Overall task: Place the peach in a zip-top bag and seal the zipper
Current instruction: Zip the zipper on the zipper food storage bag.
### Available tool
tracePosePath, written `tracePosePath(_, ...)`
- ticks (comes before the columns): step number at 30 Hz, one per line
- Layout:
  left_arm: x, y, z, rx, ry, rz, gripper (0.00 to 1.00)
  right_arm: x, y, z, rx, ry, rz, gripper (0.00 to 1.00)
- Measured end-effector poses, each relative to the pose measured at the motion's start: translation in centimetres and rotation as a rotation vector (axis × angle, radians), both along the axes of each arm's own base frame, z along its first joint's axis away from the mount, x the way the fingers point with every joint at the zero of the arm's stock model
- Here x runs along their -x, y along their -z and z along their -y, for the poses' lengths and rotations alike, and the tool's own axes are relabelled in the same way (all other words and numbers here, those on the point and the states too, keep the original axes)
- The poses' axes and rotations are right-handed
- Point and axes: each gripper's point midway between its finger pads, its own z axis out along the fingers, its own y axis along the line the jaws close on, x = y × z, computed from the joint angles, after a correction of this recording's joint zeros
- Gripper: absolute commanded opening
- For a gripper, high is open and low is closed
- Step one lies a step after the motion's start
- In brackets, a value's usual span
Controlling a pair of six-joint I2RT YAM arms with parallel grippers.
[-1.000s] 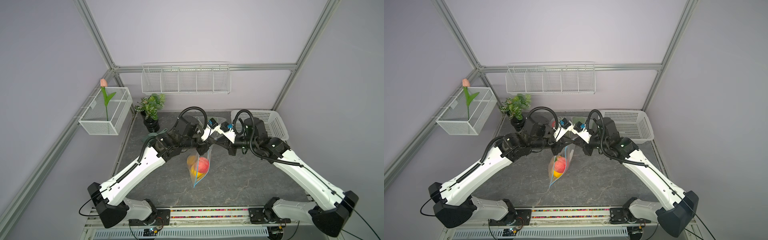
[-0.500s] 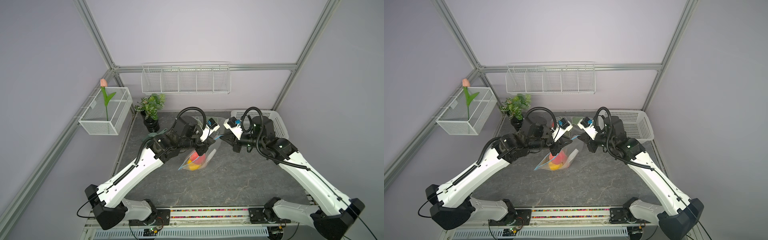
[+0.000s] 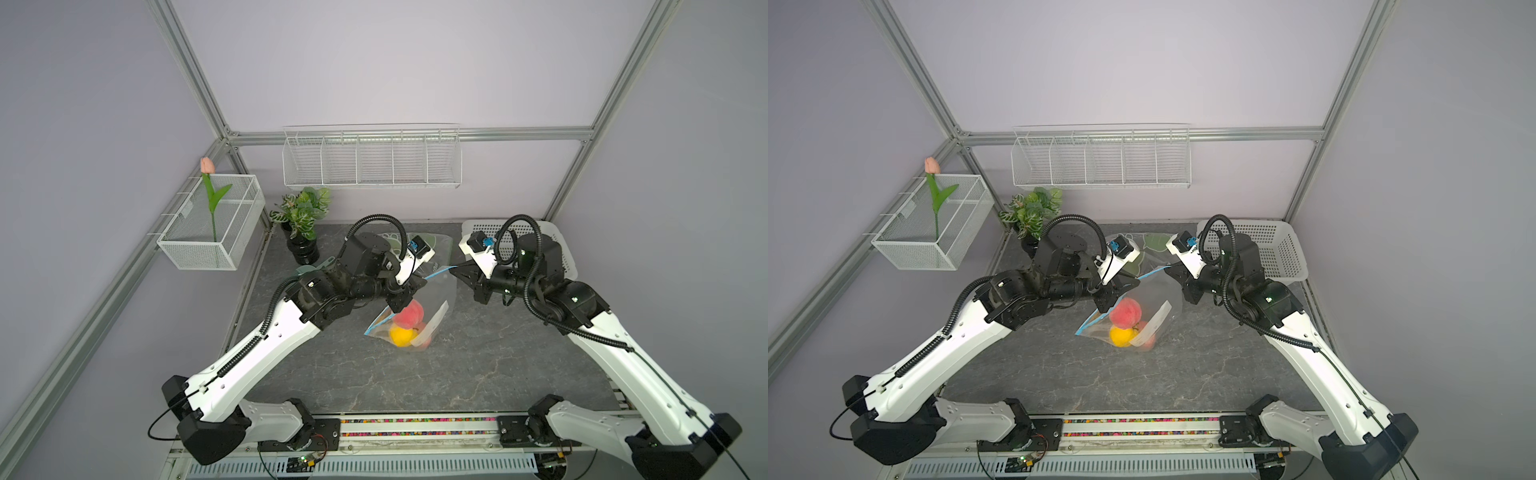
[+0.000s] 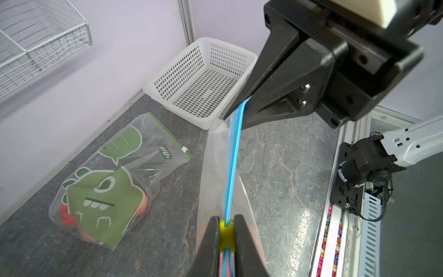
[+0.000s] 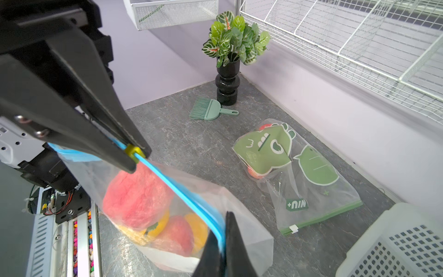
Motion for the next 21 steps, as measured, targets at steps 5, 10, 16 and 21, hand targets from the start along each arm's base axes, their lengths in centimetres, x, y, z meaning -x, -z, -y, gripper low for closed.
tracePosePath(5,0.1,-0.2,-0.4,0.002,-0.009,0.003,0.13,-0.5,-0.1,0.6,-0.006,0.048,-0.01,0.07)
tracePosePath(10,0.1,-0.4,-0.6,0.004,-0.019,0.007,0.13,-1.1,-0.2,1.3,-0.009,0.116,-0.019,0.07)
tracePosePath(16,0.2,-0.4,-0.7,0.003,-0.021,0.008,0.13,-2.0,-0.3,2.5,-0.012,0.214,-0.026,0.07)
tracePosePath(21,0.2,-0.3,-0.8,-0.001,-0.022,0.004,0.13,-2.8,-0.3,3.5,-0.011,0.287,-0.029,0.07)
